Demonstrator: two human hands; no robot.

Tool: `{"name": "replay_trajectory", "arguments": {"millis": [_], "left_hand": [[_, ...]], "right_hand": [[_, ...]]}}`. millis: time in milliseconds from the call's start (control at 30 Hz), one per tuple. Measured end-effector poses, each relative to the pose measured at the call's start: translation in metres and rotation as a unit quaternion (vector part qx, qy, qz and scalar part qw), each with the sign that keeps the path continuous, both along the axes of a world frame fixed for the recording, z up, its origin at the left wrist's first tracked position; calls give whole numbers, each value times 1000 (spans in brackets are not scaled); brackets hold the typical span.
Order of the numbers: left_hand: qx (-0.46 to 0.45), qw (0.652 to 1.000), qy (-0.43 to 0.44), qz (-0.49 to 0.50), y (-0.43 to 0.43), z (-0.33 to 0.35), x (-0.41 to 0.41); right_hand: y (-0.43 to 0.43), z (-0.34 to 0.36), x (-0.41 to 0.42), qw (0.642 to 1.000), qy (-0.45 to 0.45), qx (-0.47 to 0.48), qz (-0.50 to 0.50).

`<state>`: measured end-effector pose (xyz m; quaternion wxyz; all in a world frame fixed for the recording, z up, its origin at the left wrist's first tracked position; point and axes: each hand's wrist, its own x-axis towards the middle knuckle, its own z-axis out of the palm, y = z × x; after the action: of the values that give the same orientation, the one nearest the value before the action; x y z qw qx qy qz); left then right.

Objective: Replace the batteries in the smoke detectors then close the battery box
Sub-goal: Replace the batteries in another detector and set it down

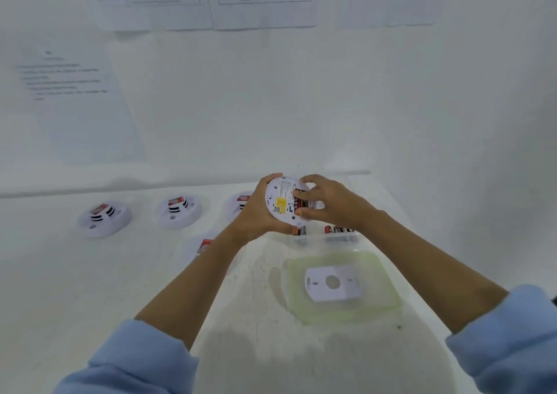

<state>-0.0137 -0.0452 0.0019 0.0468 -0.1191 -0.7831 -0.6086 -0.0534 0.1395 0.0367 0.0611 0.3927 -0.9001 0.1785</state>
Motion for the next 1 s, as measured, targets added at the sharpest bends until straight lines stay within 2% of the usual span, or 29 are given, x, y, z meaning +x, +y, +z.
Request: {"name": "replay_trajectory", "arguments": {"millis": [233, 567, 767, 900, 1000], "left_hand": [[15, 1000, -10, -5, -3, 2, -17], [26, 999, -18, 4, 5, 2, -29], [12, 1000, -3, 17, 3, 0, -34], [7, 1000, 13, 21, 3, -1, -38], [10, 1000, 22, 20, 3, 0, -39]], "right_hand": [[-3, -7, -18, 995, 97, 1, 28], [1, -19, -40, 956, 272, 22, 111], [4, -10, -40, 991, 107, -39, 73], [5, -9, -39, 993, 99, -47, 54], [3, -9, -37, 994, 33, -95, 42]]}}
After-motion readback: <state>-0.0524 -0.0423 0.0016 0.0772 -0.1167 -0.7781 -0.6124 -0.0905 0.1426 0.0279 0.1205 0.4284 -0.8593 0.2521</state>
